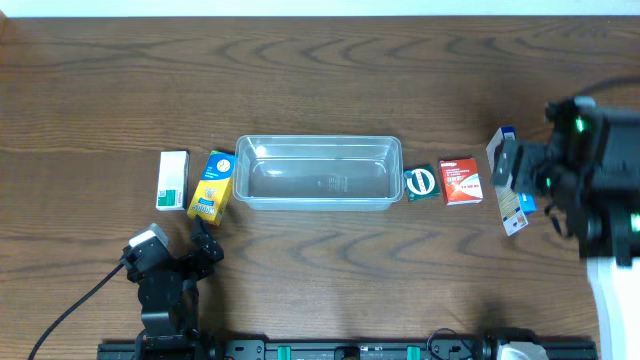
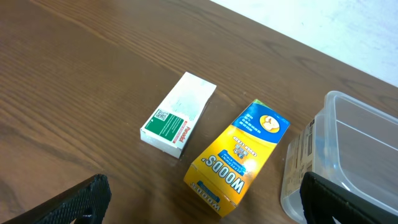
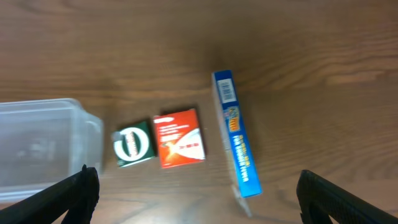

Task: Pack container
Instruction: 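Move the right gripper to the tall blue box and grasp it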

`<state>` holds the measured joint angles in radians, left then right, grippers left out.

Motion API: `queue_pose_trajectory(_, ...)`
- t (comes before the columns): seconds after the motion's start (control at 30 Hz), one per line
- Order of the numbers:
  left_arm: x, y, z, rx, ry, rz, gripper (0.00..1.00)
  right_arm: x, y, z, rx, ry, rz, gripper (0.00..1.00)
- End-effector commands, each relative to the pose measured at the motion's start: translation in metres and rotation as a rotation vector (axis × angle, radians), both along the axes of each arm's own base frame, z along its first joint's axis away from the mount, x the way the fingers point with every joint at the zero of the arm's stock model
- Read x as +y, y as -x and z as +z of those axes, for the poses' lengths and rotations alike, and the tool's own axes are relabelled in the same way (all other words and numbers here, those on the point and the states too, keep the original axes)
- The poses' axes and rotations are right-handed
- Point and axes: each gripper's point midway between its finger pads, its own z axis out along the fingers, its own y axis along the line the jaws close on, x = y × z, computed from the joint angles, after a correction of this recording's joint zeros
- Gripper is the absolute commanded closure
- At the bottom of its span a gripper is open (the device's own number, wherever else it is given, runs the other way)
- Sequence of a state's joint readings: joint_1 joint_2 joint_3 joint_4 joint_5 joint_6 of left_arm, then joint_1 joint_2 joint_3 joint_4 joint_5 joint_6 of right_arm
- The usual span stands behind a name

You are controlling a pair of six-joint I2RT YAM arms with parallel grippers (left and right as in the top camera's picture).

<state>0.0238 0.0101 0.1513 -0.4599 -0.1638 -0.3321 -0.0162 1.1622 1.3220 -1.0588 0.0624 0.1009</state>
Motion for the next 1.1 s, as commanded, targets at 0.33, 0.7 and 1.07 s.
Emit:
queue_pose_trajectory(0.33, 0.0, 0.0, -0.007, 0.015, -0.014, -0.005, 0.02, -0.061, -0.037, -0.083, 0.289, 0.157, -0.234, 0.05)
queue_pose_trajectory(0.7, 0.0, 0.0, -0.007, 0.015, -0.014, -0.005, 0.02, -0.047, -0.053, -0.148, 0.444, 0.03, -0.159, 0.14)
queue_pose_trajectory(1.07, 0.0, 0.0, -0.007, 0.015, -0.014, -0.005, 0.02, -0.047, -0.058, -0.184, 0.52, 0.022, -0.173, 0.32)
